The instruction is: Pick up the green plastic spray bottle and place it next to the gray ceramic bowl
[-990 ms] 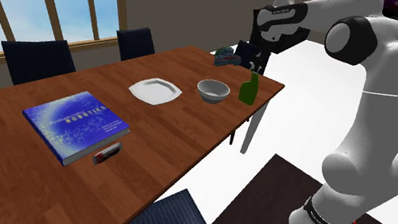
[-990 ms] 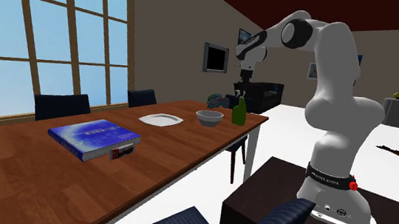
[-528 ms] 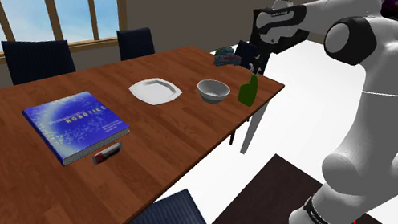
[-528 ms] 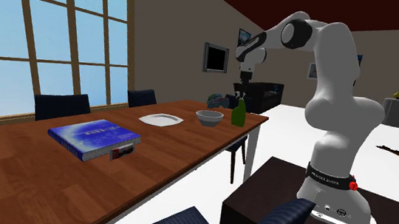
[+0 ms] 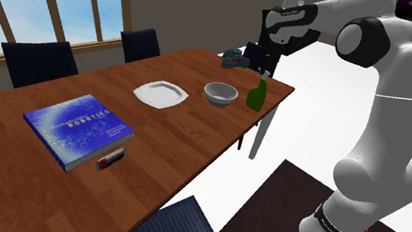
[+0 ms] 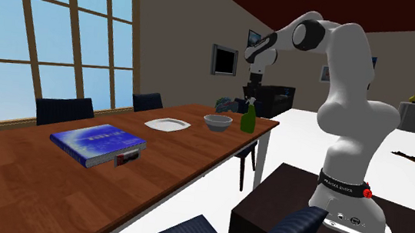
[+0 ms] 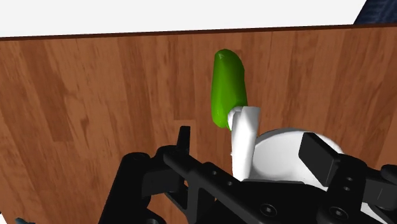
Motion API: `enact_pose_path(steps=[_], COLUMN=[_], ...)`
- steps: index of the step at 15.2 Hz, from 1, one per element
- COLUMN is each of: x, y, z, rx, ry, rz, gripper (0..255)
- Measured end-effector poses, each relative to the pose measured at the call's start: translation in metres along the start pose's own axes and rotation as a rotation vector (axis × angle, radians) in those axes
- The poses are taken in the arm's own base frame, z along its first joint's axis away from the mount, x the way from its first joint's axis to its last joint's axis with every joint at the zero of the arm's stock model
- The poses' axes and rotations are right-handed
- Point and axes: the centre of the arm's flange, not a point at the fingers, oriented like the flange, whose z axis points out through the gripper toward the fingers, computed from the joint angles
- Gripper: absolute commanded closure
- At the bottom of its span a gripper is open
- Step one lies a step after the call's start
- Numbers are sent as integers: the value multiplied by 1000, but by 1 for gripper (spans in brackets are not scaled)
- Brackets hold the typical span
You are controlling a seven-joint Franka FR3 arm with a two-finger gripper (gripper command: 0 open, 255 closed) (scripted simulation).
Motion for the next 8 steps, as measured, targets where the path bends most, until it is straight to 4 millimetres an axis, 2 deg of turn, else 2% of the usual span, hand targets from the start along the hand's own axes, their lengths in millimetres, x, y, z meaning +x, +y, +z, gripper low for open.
enact_pose_path(steps=[4, 8], x=[0, -1], y=[0, 1], z=[-37, -43], rx=[-1, 0], ry=[1, 0], rz=[0, 0], gripper=[0, 0])
